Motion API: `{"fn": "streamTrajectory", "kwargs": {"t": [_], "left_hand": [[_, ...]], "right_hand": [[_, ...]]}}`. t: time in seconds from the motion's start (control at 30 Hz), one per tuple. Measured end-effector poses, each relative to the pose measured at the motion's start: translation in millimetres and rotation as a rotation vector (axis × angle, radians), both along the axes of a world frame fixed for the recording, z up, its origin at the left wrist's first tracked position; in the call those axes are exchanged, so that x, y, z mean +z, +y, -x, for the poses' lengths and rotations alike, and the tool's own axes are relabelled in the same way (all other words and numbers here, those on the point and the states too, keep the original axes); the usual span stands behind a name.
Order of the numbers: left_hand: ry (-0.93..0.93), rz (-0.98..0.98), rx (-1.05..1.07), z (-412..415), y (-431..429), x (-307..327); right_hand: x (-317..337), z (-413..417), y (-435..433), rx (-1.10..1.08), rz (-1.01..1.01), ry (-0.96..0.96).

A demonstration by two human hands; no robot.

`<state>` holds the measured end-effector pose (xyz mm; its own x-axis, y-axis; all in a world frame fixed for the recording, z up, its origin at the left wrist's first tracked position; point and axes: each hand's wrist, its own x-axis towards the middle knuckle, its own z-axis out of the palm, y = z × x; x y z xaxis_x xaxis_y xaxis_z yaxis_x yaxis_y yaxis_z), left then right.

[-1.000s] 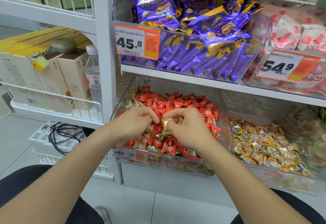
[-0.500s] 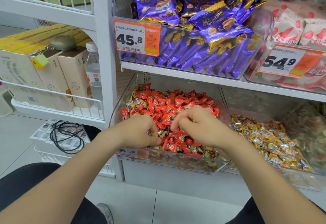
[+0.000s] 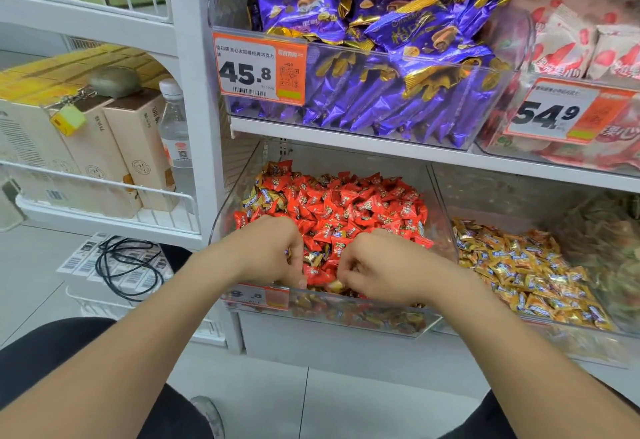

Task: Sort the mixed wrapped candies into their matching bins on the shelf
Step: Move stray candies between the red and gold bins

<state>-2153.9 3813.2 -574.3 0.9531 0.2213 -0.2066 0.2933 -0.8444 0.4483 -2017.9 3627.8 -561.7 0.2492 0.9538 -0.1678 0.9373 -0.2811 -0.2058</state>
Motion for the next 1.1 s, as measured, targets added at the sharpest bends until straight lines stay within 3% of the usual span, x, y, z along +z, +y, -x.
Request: {"fn": "streamTrajectory", "kwargs": {"t": [0.27,0.53,0.7,0.87,1.03,1.1], "left_hand": [[-0.211,0.084,0.182,26,7,14],[-0.226,0.042,0.214,28,-8,20],[-0.223,-0.141,0.233,23,-3,8],[-0.048,-0.193,0.184,23,2,-2],[0.025,-0.224,0.172,22,6,-4],[0.023,-0.249,0.18,21,7,-5]], "right_hand": [[13,1,-3,-0.18,-0.274,0.048],[1,10,15,-0.169,-0.375,0.258],[-6,18,28,-0.185,-0.321,0.027],[-9,24,34,-0.075,-0.216,-0.084],[-15,32,43,-0.127,-0.139,-0.364],[-18,34,47,-0.153,-0.116,-0.372]]}}
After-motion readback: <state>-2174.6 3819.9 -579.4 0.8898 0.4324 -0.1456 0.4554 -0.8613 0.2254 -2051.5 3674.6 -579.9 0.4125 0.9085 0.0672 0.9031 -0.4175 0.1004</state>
